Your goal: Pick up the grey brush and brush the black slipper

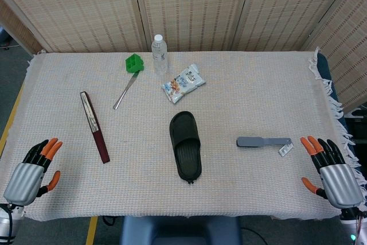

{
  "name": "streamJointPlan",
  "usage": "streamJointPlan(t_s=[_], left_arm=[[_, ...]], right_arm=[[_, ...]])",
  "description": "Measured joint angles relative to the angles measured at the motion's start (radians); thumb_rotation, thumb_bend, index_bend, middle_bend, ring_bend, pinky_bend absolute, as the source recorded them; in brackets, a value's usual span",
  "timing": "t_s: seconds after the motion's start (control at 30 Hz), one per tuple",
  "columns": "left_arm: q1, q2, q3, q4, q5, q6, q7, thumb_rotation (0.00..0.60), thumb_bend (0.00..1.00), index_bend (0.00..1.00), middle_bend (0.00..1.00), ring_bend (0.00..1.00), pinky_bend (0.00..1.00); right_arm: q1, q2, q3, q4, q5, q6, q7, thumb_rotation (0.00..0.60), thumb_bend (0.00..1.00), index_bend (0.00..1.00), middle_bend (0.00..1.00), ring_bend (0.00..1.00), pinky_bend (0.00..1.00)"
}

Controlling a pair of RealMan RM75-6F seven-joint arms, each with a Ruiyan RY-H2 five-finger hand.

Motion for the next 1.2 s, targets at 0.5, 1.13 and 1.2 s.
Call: streamJointPlan(t_s=[0.5, 1.13, 1.2], left_arm=[[-0.010, 0.005, 0.000, 0.002, -0.017, -0.032, -0.015, 0.600, 0.48, 0.00, 0.00, 0.00, 0.11], [-0.011, 0.009, 0.008, 0.008, 0.001, -0.028, -0.028, 0.600, 0.48, 0.00, 0.00, 0.00, 0.11], [-0.011, 0.009, 0.008, 0.009, 0.002, -0.027, -0.029, 0.600, 0.48, 0.00, 0.00, 0.00, 0.11]], right_arm=[[0.155, -0.250, 0.088, 0.222, 0.106, -0.255, -0.143, 0.600, 0.12, 0.20, 0.09, 0.04, 0.21], [0.304, -0.546, 0.167, 0.616, 0.252, -0.433, -0.173, 0.600, 0.12, 0.35, 0.20, 0.16, 0.34], [0.304, -0.561, 0.167, 0.635, 0.253, -0.421, -0.173, 0.600, 0.13, 0.40, 0.23, 0.22, 0.40]])
